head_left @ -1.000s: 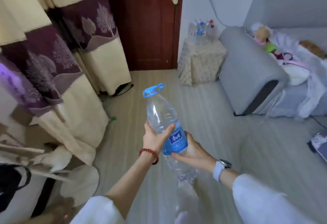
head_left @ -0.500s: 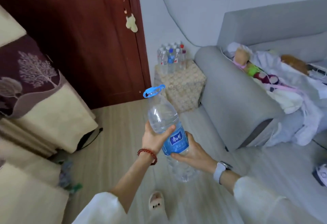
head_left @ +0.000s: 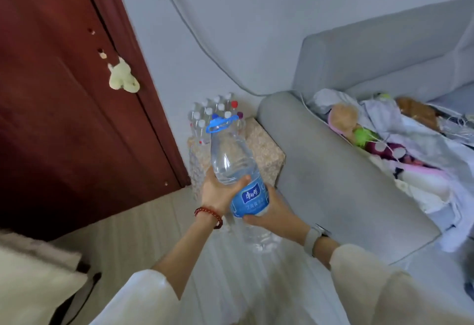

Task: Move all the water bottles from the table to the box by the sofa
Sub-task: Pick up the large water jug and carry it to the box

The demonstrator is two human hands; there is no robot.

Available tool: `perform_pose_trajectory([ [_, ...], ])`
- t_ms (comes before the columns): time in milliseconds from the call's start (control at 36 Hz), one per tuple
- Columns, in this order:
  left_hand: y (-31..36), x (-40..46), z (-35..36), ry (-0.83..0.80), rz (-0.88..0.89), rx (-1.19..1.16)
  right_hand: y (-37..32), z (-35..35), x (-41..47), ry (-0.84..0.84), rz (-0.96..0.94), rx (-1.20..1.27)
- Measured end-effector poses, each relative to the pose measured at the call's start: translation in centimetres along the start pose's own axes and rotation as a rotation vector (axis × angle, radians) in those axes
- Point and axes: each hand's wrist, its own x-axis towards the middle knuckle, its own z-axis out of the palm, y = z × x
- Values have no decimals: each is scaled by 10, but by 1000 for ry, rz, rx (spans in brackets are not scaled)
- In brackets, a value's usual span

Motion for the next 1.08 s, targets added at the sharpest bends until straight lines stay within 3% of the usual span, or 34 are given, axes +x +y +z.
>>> perform_pose_trajectory([
  [278,26,202,106,-30,152,109,18,-142,201,-108,31,51],
  [472,40,336,179,-81,210,261,-47,-262,353,14,-12,384],
  [556,32,379,202,-57,225,303,-75,-282,400,-50,-101,235],
  [667,28,417,217,-102,178,316,-79,-288,443,-81,-219,-242],
  [889,4,477,225,-193,138,375,-43,-291,508,-12,-204,-455],
  [1083,-21,515,212,-222,188,821,-11,-256,547,25,-193,-521],
])
